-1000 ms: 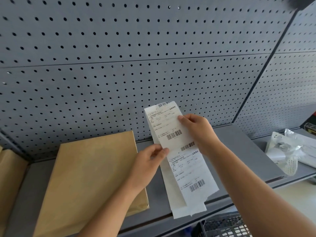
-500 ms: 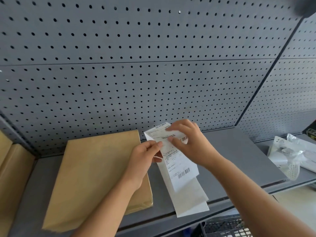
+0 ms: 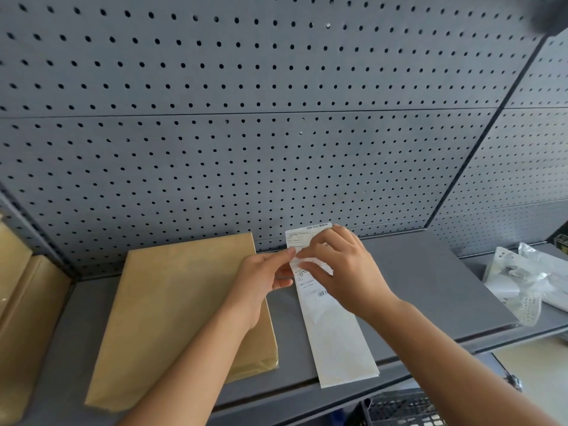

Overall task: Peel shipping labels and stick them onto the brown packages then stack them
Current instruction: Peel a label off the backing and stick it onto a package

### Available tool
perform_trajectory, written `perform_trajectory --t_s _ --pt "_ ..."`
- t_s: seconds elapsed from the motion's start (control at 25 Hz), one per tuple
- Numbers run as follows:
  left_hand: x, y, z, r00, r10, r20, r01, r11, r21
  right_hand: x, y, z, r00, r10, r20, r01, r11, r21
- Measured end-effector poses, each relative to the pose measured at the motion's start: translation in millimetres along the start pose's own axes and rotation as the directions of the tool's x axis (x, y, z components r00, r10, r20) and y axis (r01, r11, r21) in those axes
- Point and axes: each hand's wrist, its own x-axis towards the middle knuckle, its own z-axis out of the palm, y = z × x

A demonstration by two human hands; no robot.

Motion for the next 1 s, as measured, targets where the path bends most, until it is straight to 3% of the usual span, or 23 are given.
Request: perform_trajectory --t_s 0.36,0.64,1.0 --pt "4 -1 6 0.999 -0.019 -0.046 0.022 0.997 0.068 -9 -2 2 0.993 -0.043 -0.114 0.031 0.994 -0.104" --pt "5 -1 2 1.0 -0.029 -0.005 0.029 0.997 0.073 -13 -1 2 0.999 0.039 0.017 -0.038 0.998 -0.04" --pt "5 7 -16 0.975 -0.115 0.192 0.124 0.992 -0.039 -10 -6 6 0.992 0.103 0.067 -0.102 0.995 -0.019"
